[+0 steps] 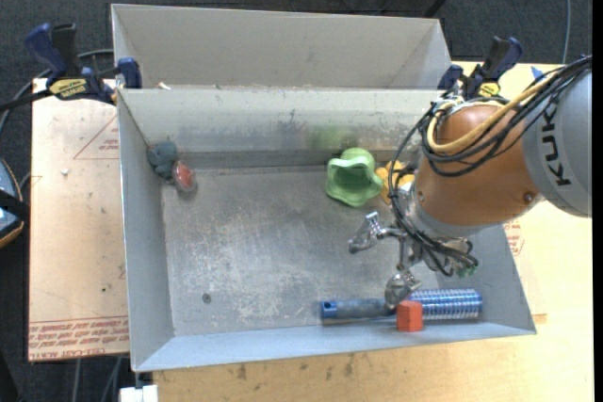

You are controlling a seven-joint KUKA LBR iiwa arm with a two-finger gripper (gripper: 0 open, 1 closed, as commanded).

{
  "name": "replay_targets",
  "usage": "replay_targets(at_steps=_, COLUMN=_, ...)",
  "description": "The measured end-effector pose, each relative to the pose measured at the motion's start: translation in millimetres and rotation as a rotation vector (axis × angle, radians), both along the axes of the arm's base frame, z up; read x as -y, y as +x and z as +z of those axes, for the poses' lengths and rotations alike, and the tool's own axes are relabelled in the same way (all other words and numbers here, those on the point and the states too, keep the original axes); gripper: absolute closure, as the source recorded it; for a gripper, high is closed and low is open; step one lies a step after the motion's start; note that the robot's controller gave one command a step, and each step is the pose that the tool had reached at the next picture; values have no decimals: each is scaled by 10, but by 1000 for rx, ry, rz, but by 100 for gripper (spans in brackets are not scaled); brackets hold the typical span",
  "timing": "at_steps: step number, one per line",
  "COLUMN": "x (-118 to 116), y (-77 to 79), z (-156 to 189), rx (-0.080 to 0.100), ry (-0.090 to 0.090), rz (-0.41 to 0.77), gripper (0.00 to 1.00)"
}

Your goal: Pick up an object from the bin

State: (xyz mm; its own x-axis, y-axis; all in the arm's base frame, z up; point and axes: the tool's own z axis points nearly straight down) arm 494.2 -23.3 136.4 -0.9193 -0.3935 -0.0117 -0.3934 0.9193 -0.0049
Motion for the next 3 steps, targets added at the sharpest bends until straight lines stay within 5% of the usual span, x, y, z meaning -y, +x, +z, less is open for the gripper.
replay_targets(at_steps=1, x=-332, y=-135, z=-295, rx=-8, ry=0, rz=276, gripper=0)
replay_targets(at_steps=2, x=-768, y=165, z=-645, rx=-15, ry=-5, rz=345, gripper=0)
replay_targets(at_steps=3, x=-185, y=283, z=-91, rx=-7, ry=-1, rz=120, gripper=0)
